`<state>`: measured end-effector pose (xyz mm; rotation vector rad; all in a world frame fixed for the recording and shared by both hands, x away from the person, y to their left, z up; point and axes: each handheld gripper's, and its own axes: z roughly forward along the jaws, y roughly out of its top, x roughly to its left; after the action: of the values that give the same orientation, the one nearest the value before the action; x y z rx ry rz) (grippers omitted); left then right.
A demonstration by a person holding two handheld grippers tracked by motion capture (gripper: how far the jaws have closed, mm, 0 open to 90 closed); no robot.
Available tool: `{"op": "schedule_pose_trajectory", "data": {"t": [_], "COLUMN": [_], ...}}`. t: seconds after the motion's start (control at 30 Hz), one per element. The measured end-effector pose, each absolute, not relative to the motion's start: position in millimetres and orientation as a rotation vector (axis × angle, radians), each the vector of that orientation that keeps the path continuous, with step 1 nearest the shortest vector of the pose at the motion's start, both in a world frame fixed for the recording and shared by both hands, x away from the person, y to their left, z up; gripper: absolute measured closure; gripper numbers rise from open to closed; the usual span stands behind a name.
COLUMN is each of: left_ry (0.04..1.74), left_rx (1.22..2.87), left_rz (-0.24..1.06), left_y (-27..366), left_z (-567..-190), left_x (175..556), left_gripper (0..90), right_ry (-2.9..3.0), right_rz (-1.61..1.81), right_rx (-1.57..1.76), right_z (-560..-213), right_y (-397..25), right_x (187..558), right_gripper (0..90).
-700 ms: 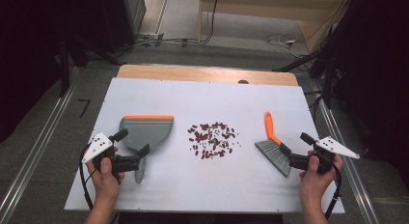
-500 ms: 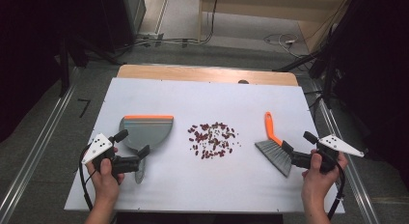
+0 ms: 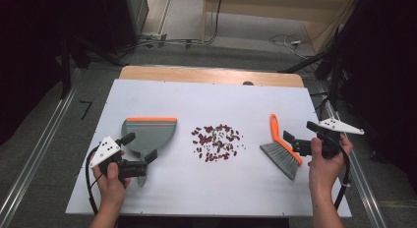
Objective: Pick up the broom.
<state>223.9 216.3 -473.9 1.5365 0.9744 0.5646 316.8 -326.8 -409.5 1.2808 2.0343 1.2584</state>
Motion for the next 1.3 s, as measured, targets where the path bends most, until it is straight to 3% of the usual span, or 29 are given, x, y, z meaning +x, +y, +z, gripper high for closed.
{"op": "schedule_pose_trajectory", "data": {"t": [0.37,0.43,0.47,0.5,0.73,1.03,1.3], "left_ry": [0.981,0.977,0.975,0.974,0.971,0.974,0.968], "left_rx": [1.561,1.570,1.575,1.576,1.585,1.579,1.587], "left_rz": [0.586,0.586,0.584,0.581,0.577,0.580,0.578], "left_y": [215,214,213,213,211,212,211], "left_z": [-477,-477,-478,-478,-479,-479,-479], "left_x": [226,226,226,225,225,223,223], "left_gripper": [0.0,0.0,0.0,0.0,0.0,0.0,0.0], "right_ry": [2.240,2.258,2.258,2.261,2.261,2.315,2.345], "right_rz": [1.098,1.007,1.007,0.976,0.770,0.621,0.546], "right_rx": [1.365,1.419,1.419,1.449,1.557,1.636,1.709], "right_z": [-408,-417,-417,-423,-440,-458,-473], "right_y": [-315,-309,-309,-306,-295,-291,-287], "right_x": [371,382,382,386,394,393,395], "right_gripper": [6.8,21.9,21.9,32.0,38.4,61.2,65.9]}}
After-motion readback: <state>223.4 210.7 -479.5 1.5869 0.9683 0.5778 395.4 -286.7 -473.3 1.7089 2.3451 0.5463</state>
